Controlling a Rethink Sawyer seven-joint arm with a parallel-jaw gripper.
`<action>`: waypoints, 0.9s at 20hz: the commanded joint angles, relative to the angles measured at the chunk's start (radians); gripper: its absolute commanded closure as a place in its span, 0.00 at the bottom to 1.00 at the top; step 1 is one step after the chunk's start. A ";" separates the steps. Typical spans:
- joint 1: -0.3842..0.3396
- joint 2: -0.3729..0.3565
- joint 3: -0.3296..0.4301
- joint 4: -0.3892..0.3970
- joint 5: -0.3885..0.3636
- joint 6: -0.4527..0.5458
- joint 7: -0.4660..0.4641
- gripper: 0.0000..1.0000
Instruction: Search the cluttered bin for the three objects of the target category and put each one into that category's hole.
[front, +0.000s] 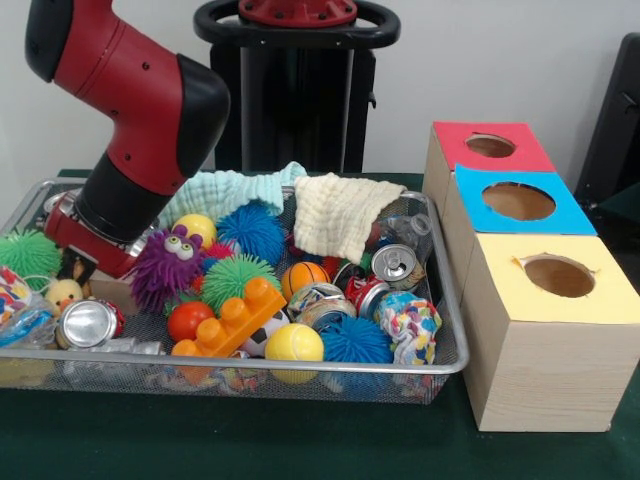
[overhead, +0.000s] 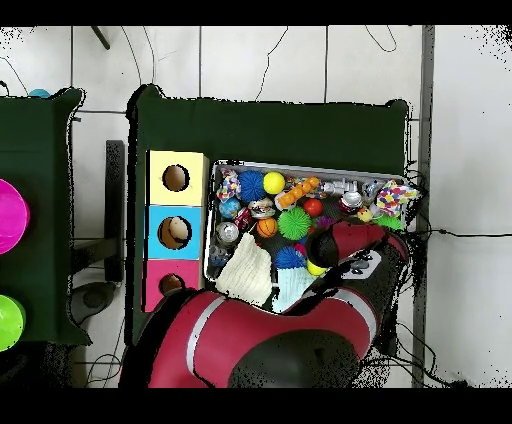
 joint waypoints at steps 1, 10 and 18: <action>-0.019 0.069 0.124 -0.062 -0.038 -0.014 0.034 1.00; -0.025 0.046 0.146 -0.041 -0.057 -0.070 0.052 1.00; -0.001 -0.038 0.196 0.051 -0.068 -0.108 0.077 1.00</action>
